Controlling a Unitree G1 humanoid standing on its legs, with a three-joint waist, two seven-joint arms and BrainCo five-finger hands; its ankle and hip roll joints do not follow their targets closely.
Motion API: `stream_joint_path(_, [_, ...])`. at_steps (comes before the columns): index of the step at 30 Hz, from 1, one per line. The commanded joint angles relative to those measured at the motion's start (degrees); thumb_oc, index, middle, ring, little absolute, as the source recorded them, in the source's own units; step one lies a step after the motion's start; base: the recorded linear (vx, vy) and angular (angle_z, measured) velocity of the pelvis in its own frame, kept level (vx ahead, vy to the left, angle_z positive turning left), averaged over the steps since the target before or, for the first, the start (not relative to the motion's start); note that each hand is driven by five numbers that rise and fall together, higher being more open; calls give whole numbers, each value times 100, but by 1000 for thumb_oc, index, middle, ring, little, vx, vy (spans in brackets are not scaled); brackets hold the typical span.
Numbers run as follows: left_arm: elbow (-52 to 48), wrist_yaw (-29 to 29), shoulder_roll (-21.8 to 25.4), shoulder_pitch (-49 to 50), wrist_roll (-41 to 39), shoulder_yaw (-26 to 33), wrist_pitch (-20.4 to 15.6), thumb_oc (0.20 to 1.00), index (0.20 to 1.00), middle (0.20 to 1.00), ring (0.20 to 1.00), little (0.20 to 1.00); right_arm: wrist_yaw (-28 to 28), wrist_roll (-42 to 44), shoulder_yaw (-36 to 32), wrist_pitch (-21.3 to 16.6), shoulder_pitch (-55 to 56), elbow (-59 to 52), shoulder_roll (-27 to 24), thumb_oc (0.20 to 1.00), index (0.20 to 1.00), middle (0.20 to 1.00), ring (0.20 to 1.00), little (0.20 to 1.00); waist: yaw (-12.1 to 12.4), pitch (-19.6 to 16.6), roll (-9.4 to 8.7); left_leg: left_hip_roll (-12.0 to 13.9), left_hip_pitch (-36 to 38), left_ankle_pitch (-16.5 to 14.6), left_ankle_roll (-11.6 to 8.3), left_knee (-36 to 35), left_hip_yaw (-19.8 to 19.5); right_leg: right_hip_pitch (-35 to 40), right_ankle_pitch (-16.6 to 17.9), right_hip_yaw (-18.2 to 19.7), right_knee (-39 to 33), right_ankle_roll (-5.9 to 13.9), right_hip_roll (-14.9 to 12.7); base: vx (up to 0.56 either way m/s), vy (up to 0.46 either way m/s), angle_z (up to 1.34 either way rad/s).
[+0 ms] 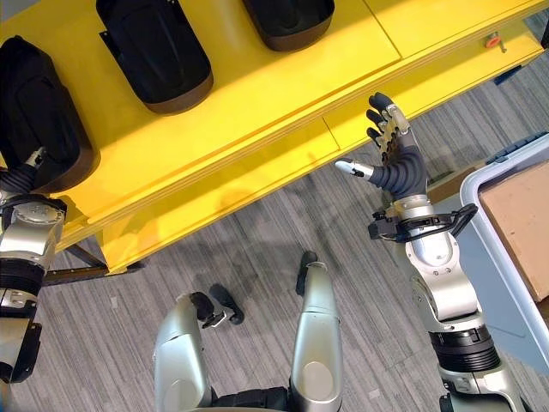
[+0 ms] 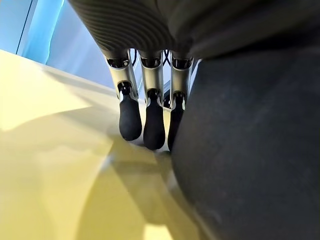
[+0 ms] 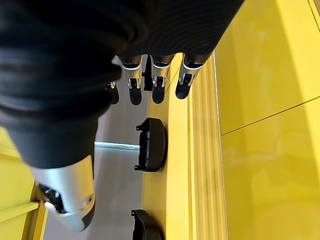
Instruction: Move parts from the plastic box to the shelf.
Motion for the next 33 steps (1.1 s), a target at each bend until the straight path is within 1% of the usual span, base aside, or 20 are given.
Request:
stream_joint_path(1, [-341, 367, 519, 9, 89, 240, -151, 1000, 1000, 1000, 1000, 1000, 5, 33, -245, -351, -88, -139, -102, 1000, 1000, 1000, 1000, 1000, 21, -208, -35, -197, 261, 792, -133, -975, 30, 212, -226, -21, 346, 351, -193, 0, 0, 0])
stream_joint_path(4, [-419, 465, 520, -8, 53, 272, -238, 1000, 1000, 1000, 1000, 1000, 31, 26, -256, -370, -48, -145, -85, 1000, 1000, 1000, 1000, 1000, 15, -208, -28, -202, 286, 790, -124, -980, 27, 245, -237, -19, 342, 348, -190, 0, 0, 0])
stream_joint_path(5, [-496, 610, 493, -14, -169, 312, -298, 1000, 1000, 1000, 1000, 1000, 49, 32, -273, -392, -24, -142, -63, 1000, 1000, 1000, 1000, 1000, 20, -208, -35, -210, 305, 788, -121, -994, 21, 268, -241, -23, 333, 350, -190, 0, 0, 0])
stream_joint_path(7, [-557, 993, 374, 4, -599, 427, -642, 1000, 1000, 1000, 1000, 1000, 15, 9, -235, -387, -35, -147, -27, 1000, 1000, 1000, 1000, 1000, 40, -208, -39, -226, 339, 802, -129, -1019, -1, 318, -250, -29, 311, 351, -182, 7, -37, 1])
stream_joint_path(8, [-611, 1133, 309, 22, -658, 509, -803, 1000, 1000, 1000, 1000, 1000, 7, -26, -213, -384, -42, -148, 5, 1000, 1000, 1000, 1000, 1000, 52, -208, -41, -231, 353, 810, -133, -1028, -14, 337, -254, -32, 306, 351, -178, 18, -46, 0])
stream_joint_path(9, [-700, 1425, 240, 33, -639, 609, -1055, 1000, 1000, 1000, 1000, 1000, -9, -80, -202, -393, -43, -148, 42, 1000, 1000, 1000, 1000, 1000, 68, -208, -50, -237, 375, 815, -138, -1044, -28, 371, -258, -39, 285, 353, -176, 19, -50, -1])
stream_joint_path(10, [-755, 1586, 193, 48, -637, 684, -1188, 1000, 1000, 1000, 1000, 1000, -17, -95, -192, -382, -48, -154, 60, 1000, 1000, 1000, 1000, 1000, 71, -208, -55, -236, 397, 824, -145, -1058, -34, 399, -257, -43, 269, 355, -175, 20, -60, -1])
stream_joint_path(11, [-848, 1866, 160, 37, -659, 794, -1419, 1000, 1000, 1000, 1000, 1000, -33, -100, -182, -363, -43, -172, 84, 1000, 1000, 1000, 1000, 1000, 81, -208, -64, -236, 422, 833, -155, -1071, -41, 433, -259, -50, 251, 357, -172, 17, -49, 1])
stream_joint_path(12, [-899, 1994, 141, 56, -633, 851, -1531, 1000, 1000, 1000, 1000, 1000, -43, -113, -176, -351, -37, -183, 97, 1000, 1000, 1000, 1000, 1000, 83, -208, -65, -238, 439, 840, -160, -1082, -47, 456, -260, -56, 237, 359, -170, 27, -55, 4])
stream_joint_path(14, [-1130, 2395, 105, 59, -500, 1076, -1888, 1000, 1000, 1000, 1000, 1000, -86, -141, -151, -321, -25, -209, 138, 1000, 1000, 1000, 1000, 1000, 103, -208, -74, -235, 485, 864, -177, -1102, -66, 523, -266, -67, 211, 357, -166, 30, -51, 6])
stream_joint_path(15, [-1160, 2422, 98, 69, -473, 1095, -1893, 1000, 1000, 1000, 1000, 1000, -90, -143, -144, -316, -25, -212, 139, 1000, 1000, 1000, 1000, 1000, 100, -208, -73, -235, 492, 867, -179, -1106, -66, 530, -266, -70, 208, 356, -167, 25, -40, 6])
stream_joint_path(17, [-1327, 2825, 153, 37, -150, 1198, -2145, 1000, 1000, 1000, 1000, 1000, -114, -131, -127, -281, -32, -233, 139, 1000, 1000, 1000, 1000, 1000, 98, -208, -76, -226, 524, 880, -192, -1115, -64, 576, -266, -79, 189, 352, -168, 19, -37, 6])
stream_joint_path(20, [-1671, 3156, 293, -67, 269, 1276, -2322, 1000, 1000, 1000, 1000, 1000, -98, -64, -145, -283, 26, -282, 98, 1000, 1000, 1000, 1000, 1000, 84, -209, -77, -206, 556, 904, -204, -1134, -61, 629, -305, -96, 208, 314, -162, 17, -42, 1])
stream_joint_path(22, [-2002, 3099, 332, -119, 397, 1314, -2388, 1000, 1000, 1000, 1000, 1000, -33, -23, -178, -307, 126, -283, 115, 1000, 1000, 1000, 1000, 1000, 71, -210, -64, -215, 654, 918, -206, -1193, -53, 736, -340, -121, 189, 299, -156, 39, -54, 0])
stream_joint_path(24, [-2244, 2903, 307, -49, 369, 1311, -2475, 1000, 1000, 1000, 1000, 1000, 30, -32, -193, -368, 245, -291, 180, 1000, 1000, 1000, 1000, 1000, 74, -241, -60, -233, 754, 935, -204, -1278, -40, 838, -348, -156, 127, 302, -152, 40, -72, 3])
stream_joint_path(26, [-2505, 2644, 192, 174, 366, 1294, -2595, 1000, 1000, 1000, 1000, 1000, 85, -78, -200, -447, 403, -330, 297, 1000, 1000, 1000, 1000, 1000, 87, -284, -69, -254, 879, 967, -209, -1399, -17, 963, -336, -211, 12, 329, -145, 45, -101, 6])
stream_joint_path(29, [-3023, 2411, -32, 702, 434, 1278, -2707, 1000, 1000, 1000, 1000, 1000, 138, -183, -234, -565, 674, -426, 483, 1000, 1000, 1000, 1000, 1000, 118, -329, -88, -275, 1064, 1037, -219, -1615, 5, 1168, -297, -288, -207, 359, -131, 27, -108, 7])
stream_joint_path(30, [-3265, 2275, -163, 914, 411, 1267, -2756, 1000, 1000, 1000, 1000, 1000, 162, -242, -241, -611, 758, -457, 568, 1000, 1000, 1000, 1000, 1000, 142, -351, -98, -284, 1131, 1061, -220, -1709, 16, 1247, -280, -327, -304, 373, -133, 22, -171, 4])
stream_joint_path(31, [-3607, 1892, -429, 1376, 386, 1244, -2942, 1000, 1000, 1000, 1000, 1000, 199, -307, -249, -685, 908, -509, 699, 1000, 1000, 1000, 1000, 1000, 198, -411, -120, -299, 1261, 1128, -246, -1910, 12, 1421, -250, -404, -515, 403, -126, 30, -212, 9])
stream_joint_path(33, [-4088, 1408, -847, 2009, 105, 1145, -3193, 1000, 1000, 1000, 1000, 1000, 175, -488, -224, -803, 1090, -573, 887, 1000, 1000, 1000, 1000, 1000, 301, -489, -139, -330, 1436, 1232, -287, -2186, -33, 1656, -206, -514, -779, 450, -127, 35, -219, 18])
